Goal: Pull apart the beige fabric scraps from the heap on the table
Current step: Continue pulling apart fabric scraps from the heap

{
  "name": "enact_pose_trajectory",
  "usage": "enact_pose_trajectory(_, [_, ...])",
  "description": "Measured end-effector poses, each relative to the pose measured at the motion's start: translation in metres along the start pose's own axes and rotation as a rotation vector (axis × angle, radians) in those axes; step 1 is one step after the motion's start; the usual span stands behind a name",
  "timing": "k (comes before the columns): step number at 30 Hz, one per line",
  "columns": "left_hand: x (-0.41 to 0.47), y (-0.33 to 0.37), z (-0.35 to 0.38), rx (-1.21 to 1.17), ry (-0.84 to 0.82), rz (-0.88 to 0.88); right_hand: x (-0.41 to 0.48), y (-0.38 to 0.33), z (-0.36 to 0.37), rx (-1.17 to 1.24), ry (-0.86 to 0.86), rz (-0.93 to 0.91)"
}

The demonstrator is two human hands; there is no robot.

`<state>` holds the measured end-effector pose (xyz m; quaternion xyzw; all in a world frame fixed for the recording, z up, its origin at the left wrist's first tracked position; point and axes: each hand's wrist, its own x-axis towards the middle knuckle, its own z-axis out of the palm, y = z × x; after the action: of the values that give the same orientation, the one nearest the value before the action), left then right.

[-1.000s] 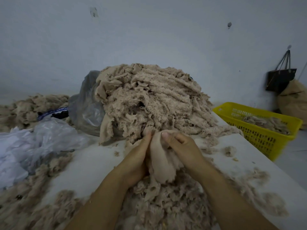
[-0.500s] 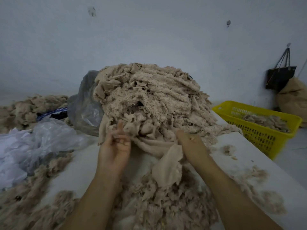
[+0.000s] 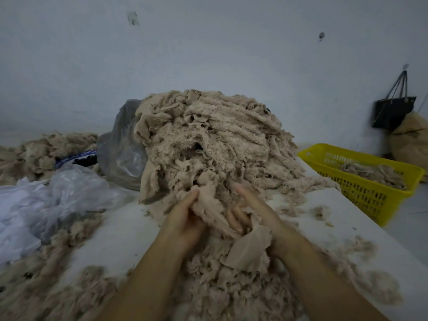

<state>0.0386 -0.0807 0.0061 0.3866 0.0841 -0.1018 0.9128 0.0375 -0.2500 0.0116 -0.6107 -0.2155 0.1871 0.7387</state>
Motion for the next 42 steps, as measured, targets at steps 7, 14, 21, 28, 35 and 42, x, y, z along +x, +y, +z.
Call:
enact_pose_trajectory(7, [0.009, 0.008, -0.01, -0.039, 0.143, 0.092, 0.004, 0.008, -0.003, -0.374, 0.176, 0.16])
enact_pose_trajectory(14, [-0.002, -0.025, 0.001, 0.739, -0.094, 0.35, 0.008, 0.011, 0.001, -0.333, 0.347, 0.062])
enact_pose_trajectory(21, [-0.006, -0.022, 0.01, 0.696, 0.066, 0.288, 0.011, 0.011, -0.001, -0.345, 0.517, -0.06])
enact_pose_trajectory(28, [-0.004, -0.011, 0.006, 0.427, -0.037, 0.024, 0.011, 0.021, 0.016, -0.734, 0.168, -0.079])
enact_pose_trajectory(35, [0.011, 0.012, -0.02, -0.279, 0.198, 0.057, 0.005, 0.02, 0.011, -0.556, 0.045, -0.095])
enact_pose_trajectory(42, [0.013, 0.002, -0.012, 0.078, 0.058, 0.17, 0.006, 0.002, -0.008, 0.02, 0.352, -0.046])
